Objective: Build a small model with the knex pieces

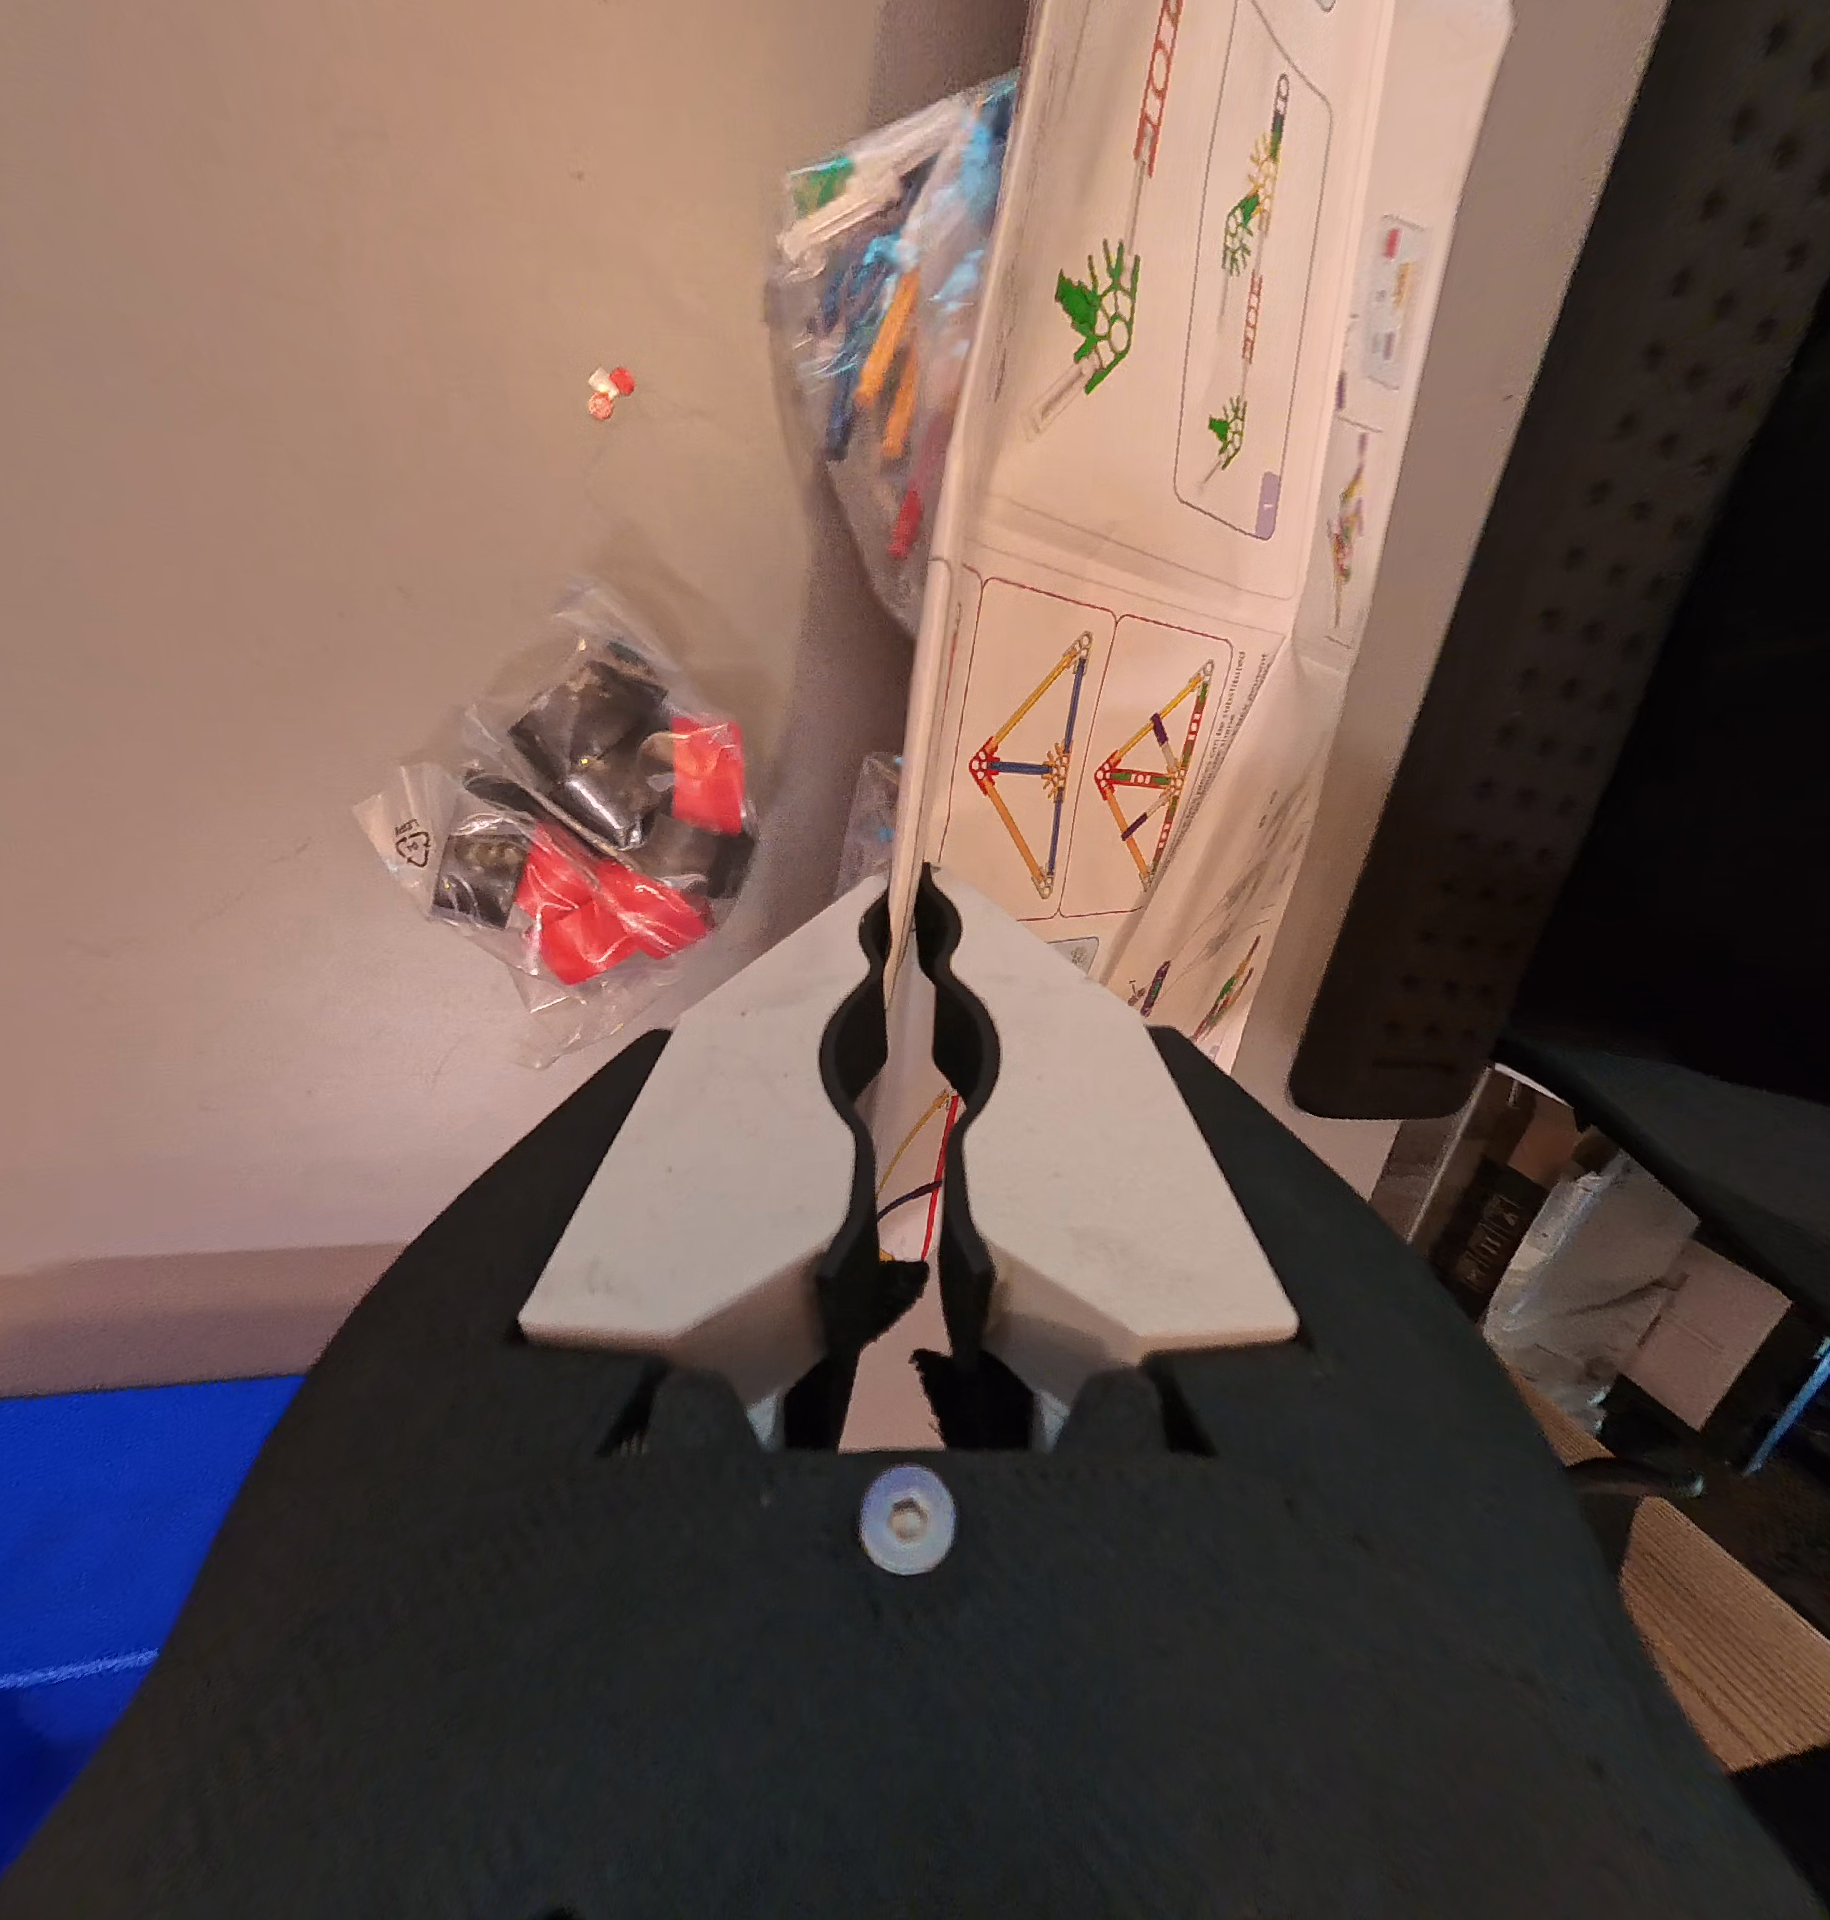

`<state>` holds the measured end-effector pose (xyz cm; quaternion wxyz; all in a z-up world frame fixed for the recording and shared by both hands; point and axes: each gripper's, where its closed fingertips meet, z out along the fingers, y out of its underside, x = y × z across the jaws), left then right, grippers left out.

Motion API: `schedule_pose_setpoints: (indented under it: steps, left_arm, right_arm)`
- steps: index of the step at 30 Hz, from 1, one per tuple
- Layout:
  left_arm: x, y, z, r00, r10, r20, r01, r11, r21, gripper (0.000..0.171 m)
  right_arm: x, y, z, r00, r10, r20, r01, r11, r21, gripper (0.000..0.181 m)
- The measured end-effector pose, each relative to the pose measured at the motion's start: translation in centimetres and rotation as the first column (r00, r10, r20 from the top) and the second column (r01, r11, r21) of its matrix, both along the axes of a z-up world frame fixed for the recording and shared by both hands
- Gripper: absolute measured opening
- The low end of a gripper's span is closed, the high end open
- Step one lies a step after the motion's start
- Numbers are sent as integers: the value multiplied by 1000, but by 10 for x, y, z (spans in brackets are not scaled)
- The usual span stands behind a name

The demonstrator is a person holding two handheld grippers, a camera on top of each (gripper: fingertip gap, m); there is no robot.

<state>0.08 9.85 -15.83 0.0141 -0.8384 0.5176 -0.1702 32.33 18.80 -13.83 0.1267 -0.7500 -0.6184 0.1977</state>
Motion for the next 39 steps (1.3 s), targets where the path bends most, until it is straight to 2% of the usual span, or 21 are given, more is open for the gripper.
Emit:
schedule_pose_setpoints:
  steps: [3,6,8,11,14,17,20,24,27,30,32,36,39]
  left_arm:
    - [-9,8,-13,998,8,-55,-9,1000,-15,0]
    - [-11,12,-24,997,34,-73,-37,998,-48,0]
    - [-12,15,-28,996,42,-80,-47,997,-58,0]
    - [-9,17,-31,997,46,-66,-51,996,-70,0]
    - [-3,17,-33,998,45,-51,-49,995,-89,0]
    - [1,17,-35,998,32,-54,-37,994,-99,0]
    - [5,16,-34,998,22,-52,-27,994,-102,0]
    - [5,14,-36,998,28,-49,-33,994,-101,0]
    - [2,14,-40,998,39,-44,-42,995,-85,1]
    - [-3,13,-39,997,72,-11,-72,994,-85,6]
    - [-8,12,-38,995,104,3,-103,991,-88,20]
    - [-16,1,-34,991,124,43,-118,985,-123,36]
    - [-19,-9,-32,991,114,71,-103,984,-144,35]
  right_arm:
    - [-3,26,-13,997,-73,38,68,992,106,39]
    - [-3,45,-1,990,-133,56,108,939,327,60]
    - [-19,30,21,996,-88,-3,81,908,411,45]
    - [-87,-50,34,971,121,-207,-60,958,279,1]
    - [-155,-109,15,926,236,-295,-177,961,214,0]
    - [-212,-137,-20,899,252,-357,-213,966,145,0]
    - [-240,-140,-68,921,229,-316,-208,973,98,0]
    - [-245,-144,-117,949,217,-228,-207,976,67,0]
    - [-249,-145,-123,950,170,-262,-175,985,5,0]
    - [-250,-143,-123,952,182,-247,-178,983,40,0]
    - [-250,-143,-123,951,165,-262,-163,986,31,0]
    - [-247,-143,-122,948,135,-289,-137,991,13,0]
    - [-246,-143,-122,947,131,-292,-129,991,26,0]
